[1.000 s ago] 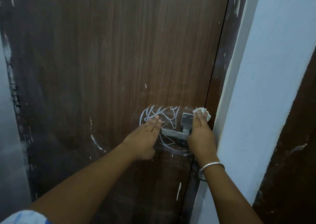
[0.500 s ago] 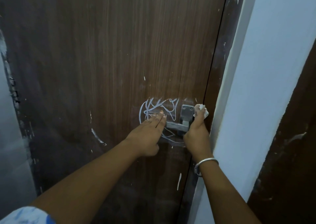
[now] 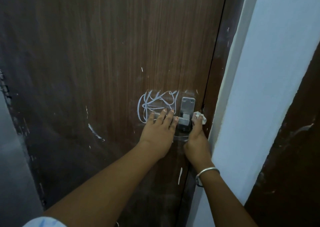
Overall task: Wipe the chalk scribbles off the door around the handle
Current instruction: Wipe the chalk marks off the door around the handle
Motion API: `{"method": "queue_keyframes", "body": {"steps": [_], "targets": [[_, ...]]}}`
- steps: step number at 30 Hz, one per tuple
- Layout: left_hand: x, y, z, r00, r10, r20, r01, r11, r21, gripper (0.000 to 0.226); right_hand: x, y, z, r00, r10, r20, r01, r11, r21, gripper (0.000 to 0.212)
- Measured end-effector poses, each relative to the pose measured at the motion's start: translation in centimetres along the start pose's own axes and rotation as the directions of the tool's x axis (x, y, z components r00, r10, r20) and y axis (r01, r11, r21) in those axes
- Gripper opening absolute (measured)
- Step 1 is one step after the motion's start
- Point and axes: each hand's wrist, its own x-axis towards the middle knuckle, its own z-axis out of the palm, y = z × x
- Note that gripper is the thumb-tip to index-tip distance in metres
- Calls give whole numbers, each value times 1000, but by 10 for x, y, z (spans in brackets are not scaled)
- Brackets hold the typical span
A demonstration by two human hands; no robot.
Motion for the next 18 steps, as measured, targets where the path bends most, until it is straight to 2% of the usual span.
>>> {"method": "queue_keyframes", "body": {"steps": [3, 6, 12, 18], "targets": [[1, 1, 1, 1000, -6, 13, 6, 1000, 17, 76, 14, -5, -6, 997, -44, -69, 45, 999, 14, 96], [2, 0, 3, 1000, 1, 15, -1, 1000, 2, 78, 12, -4, -1, 996, -38, -80, 41, 998, 38, 97], [3, -4, 2, 999, 9, 31, -8, 1000, -23, 86, -42, 18, 27, 990, 119, 74, -122, 992, 33, 106], [3, -1, 0, 998, 5, 58, -5, 1000, -7, 90, -41, 23, 37, 991, 137, 4, -137, 989, 62, 87]]}}
